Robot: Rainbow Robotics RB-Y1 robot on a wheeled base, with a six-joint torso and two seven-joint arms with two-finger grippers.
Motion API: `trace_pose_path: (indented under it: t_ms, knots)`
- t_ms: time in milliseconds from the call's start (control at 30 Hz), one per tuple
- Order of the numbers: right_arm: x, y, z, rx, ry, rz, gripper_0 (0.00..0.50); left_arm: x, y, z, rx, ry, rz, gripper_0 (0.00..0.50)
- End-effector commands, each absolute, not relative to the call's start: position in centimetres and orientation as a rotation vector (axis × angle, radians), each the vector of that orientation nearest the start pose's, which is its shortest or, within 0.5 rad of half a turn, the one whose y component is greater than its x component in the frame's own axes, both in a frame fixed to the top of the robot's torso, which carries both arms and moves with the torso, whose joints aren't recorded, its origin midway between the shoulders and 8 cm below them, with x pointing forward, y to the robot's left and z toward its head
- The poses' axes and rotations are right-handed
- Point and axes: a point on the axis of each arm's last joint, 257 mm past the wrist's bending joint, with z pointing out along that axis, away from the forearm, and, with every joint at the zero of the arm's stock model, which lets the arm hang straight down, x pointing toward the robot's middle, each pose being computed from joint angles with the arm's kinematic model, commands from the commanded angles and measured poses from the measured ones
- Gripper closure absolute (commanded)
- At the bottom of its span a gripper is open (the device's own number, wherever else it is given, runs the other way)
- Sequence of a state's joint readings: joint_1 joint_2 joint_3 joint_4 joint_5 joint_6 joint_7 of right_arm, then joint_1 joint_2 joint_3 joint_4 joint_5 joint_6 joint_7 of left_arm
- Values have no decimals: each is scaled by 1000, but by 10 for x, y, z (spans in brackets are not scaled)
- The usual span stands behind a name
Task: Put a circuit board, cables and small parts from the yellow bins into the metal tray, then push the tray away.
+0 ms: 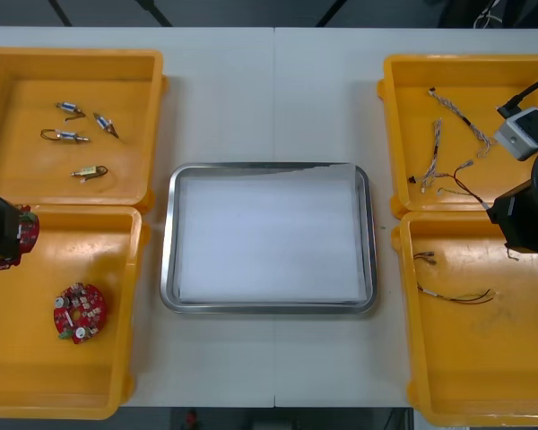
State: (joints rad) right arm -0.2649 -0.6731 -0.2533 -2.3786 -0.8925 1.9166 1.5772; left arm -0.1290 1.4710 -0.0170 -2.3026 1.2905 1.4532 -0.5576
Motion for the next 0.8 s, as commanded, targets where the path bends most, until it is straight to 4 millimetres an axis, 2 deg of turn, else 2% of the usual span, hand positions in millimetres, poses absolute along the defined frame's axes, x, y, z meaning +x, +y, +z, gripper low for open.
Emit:
trace_pose_path:
  t_ms: [33, 300, 467, 633, 800]
  knots:
    - [387, -267, -107, -652, 2383, -10, 500, 349, 315, -121, -340, 2697, -116, 500]
    - [387, -267, -107, -652, 2383, -10, 500, 350, 291, -107, -444, 2695, -183, 500]
    - [387, -267, -107, -652, 2383, -10, 500, 360, 273, -110, -533, 2675, -170, 500]
    - [387, -267, -107, -652, 2383, -10, 500, 373, 239, -118, -637, 2643, -165, 500]
    - [387, -267, -107, -652, 2383, -10, 500, 378, 212, -132, -707, 2627, -187, 500]
